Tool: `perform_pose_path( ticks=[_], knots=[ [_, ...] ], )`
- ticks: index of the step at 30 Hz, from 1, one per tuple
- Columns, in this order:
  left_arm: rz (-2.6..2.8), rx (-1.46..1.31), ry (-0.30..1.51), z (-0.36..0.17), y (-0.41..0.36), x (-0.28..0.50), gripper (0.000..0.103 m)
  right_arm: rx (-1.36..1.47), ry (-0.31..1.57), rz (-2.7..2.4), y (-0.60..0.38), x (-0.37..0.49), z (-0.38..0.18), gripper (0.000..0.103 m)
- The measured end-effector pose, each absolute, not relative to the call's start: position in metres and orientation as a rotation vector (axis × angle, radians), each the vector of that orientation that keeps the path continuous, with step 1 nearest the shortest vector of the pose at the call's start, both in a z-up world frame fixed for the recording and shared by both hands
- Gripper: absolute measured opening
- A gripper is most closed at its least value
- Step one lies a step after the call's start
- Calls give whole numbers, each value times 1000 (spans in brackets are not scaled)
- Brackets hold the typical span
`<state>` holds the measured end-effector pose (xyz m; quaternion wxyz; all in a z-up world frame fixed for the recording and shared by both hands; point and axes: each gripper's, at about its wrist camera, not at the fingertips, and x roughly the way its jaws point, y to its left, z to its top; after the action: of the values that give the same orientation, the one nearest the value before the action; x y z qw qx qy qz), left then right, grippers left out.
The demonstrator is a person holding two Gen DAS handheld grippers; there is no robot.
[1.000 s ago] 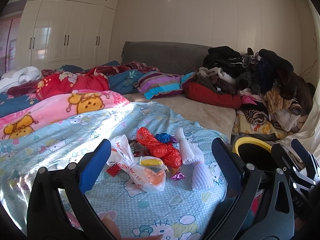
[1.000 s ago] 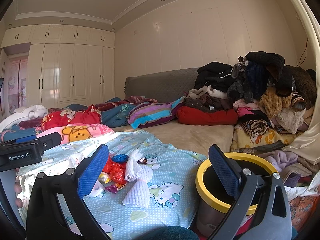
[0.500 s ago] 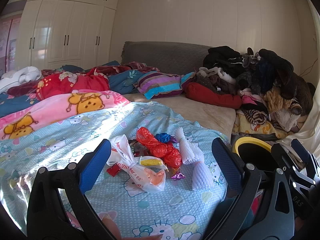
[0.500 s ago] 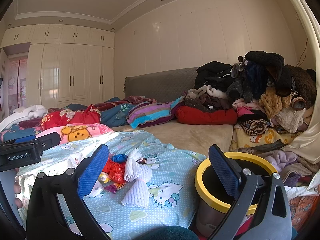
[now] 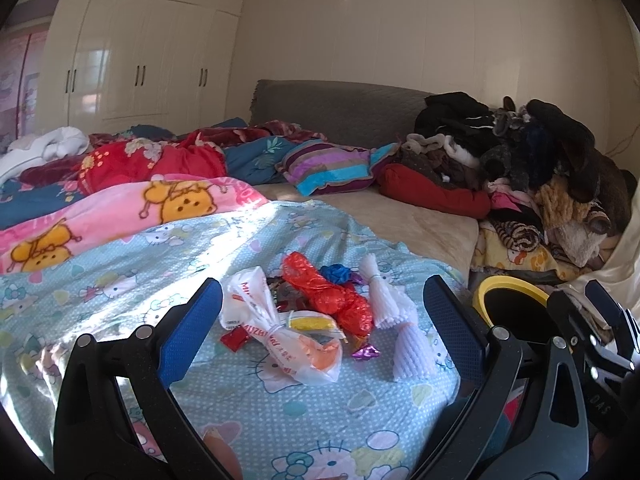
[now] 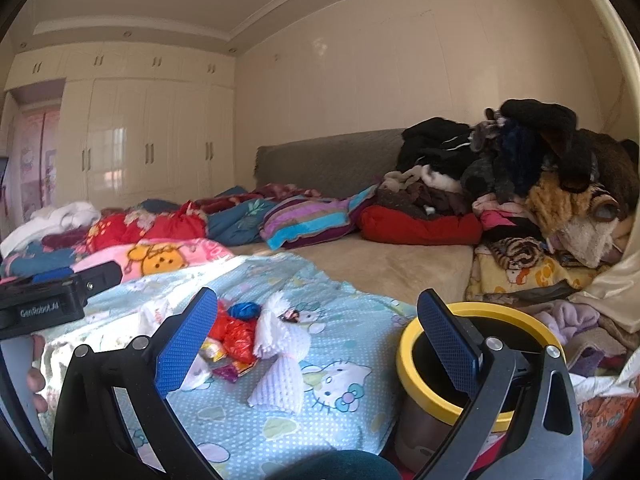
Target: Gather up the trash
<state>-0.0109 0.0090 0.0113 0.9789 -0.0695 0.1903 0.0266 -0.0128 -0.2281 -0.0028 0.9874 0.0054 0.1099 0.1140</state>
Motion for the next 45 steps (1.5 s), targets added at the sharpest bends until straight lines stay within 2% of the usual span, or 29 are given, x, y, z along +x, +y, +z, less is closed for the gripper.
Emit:
perform_pose_path(
  ticks=[26, 34, 41, 45],
  knots=[
    [212, -316, 445, -16, 103, 25, 92, -42, 383, 351, -165, 54, -23, 97],
    [127, -307, 578, -49, 81, 67, 92, -15, 593, 270, -171, 96, -60, 97],
    [58, -441, 738, -93, 75, 86, 92, 16, 816, 268, -172, 125, -96, 97],
    [59, -493, 765, -107, 76, 88, 92, 46, 882, 283, -171, 133, -105, 97]
  ],
)
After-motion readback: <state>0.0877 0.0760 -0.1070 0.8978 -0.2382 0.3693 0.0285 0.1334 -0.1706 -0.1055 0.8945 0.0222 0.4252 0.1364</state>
